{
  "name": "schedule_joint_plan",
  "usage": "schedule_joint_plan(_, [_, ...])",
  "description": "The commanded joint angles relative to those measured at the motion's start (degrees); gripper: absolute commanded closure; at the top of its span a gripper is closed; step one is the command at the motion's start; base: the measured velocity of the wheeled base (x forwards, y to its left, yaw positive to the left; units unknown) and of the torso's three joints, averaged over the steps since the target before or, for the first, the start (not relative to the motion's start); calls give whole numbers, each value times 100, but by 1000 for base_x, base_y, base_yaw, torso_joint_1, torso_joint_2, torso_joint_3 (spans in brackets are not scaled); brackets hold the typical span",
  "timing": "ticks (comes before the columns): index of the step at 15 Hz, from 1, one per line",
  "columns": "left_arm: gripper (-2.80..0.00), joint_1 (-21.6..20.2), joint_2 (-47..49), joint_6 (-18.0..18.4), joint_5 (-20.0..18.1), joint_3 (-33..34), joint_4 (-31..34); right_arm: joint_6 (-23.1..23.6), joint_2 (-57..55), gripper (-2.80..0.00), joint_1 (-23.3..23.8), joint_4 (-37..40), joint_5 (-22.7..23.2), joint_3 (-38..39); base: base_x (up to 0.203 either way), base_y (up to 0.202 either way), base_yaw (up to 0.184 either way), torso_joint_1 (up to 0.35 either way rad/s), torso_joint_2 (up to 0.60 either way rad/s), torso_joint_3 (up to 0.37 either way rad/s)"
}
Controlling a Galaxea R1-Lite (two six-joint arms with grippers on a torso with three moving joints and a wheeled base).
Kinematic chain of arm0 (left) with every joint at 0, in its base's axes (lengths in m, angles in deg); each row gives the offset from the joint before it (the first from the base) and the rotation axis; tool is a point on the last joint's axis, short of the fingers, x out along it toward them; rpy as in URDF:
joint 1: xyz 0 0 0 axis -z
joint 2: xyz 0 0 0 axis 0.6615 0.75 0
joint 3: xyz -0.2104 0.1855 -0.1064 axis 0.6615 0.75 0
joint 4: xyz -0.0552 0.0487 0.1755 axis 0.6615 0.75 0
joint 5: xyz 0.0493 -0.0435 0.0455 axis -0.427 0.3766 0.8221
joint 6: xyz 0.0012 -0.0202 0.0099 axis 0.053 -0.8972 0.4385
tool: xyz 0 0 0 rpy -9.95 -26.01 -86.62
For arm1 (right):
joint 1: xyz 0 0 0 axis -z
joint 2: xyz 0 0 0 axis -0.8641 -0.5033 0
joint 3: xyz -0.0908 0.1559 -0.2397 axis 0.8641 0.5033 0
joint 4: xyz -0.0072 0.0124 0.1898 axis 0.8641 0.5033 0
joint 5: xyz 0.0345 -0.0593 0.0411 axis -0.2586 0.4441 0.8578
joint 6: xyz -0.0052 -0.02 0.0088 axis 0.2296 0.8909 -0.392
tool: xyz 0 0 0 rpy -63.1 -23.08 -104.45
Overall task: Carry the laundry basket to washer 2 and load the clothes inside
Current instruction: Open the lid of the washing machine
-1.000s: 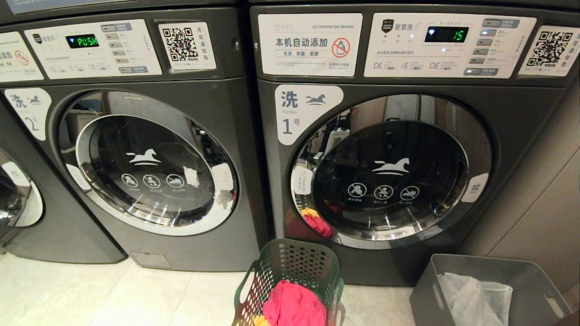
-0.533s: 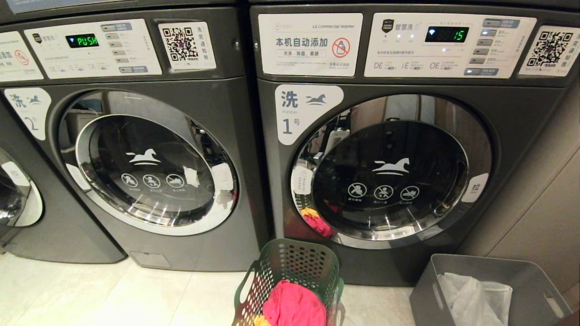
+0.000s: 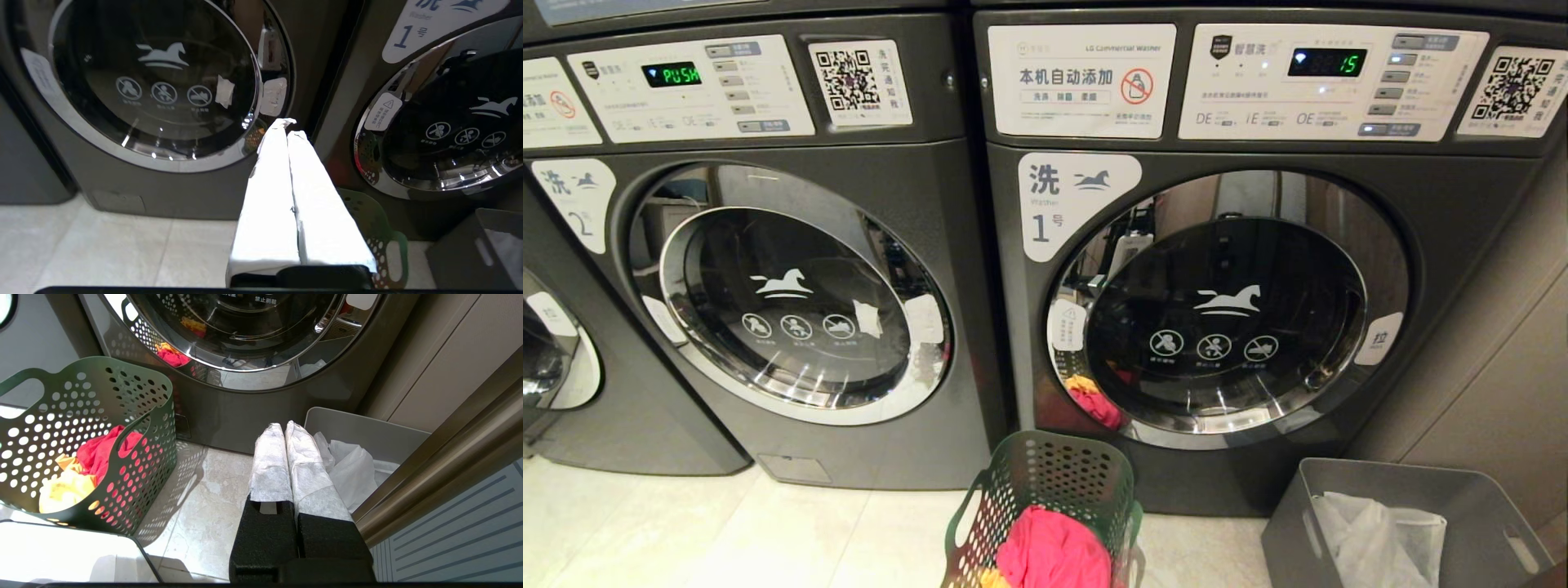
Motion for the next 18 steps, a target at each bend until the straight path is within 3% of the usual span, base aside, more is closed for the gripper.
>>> schedule_joint_plan(1, [0,-147,1942,-216,-90,-222,-424,11,1,0,-2,3,5,1,0,0,0,0,0,0])
schedule_joint_plan(2, [0,-412,2637,-343,-339,-253,-893,11,1,0,-2,3,-13,1,0,0,0,0,0,0])
schedule_joint_plan(4, [0,-1237,3948,-460,-1183,-303,-2026,-15,1,0,-2,3,-49,1,0,0,0,0,0,0])
schedule_joint_plan(6, [0,-2000,4857,-501,-2438,-388,-3186,-1,1,0,-2,3,-57,1,0,0,0,0,0,0])
schedule_joint_plan(7, [0,-2188,5043,-514,-3061,-390,-3558,7,1,0,-2,3,-53,1,0,0,0,0,0,0])
schedule_joint_plan(8, [0,-2256,5103,-513,-3320,-279,-3736,-7,1,0,-2,3,-48,1,0,0,0,0,0,0])
schedule_joint_plan(11, [0,-1811,5517,-372,-3362,-279,-3876,-15,1,0,-2,3,-48,1,0,0,0,0,0,0])
schedule_joint_plan(15, [0,-1675,6458,-326,-3753,-480,-4683,-15,1,0,-2,3,-48,1,0,0,0,0,0,0])
schedule_joint_plan(16, [-280,-1641,6646,-318,-3777,-625,-4828,-15,1,0,-2,3,-48,1,0,0,0,0,0,0])
schedule_joint_plan(18, [-280,-1532,6731,-320,-3802,-763,-4919,-15,1,0,-2,3,-48,1,0,0,0,0,0,0])
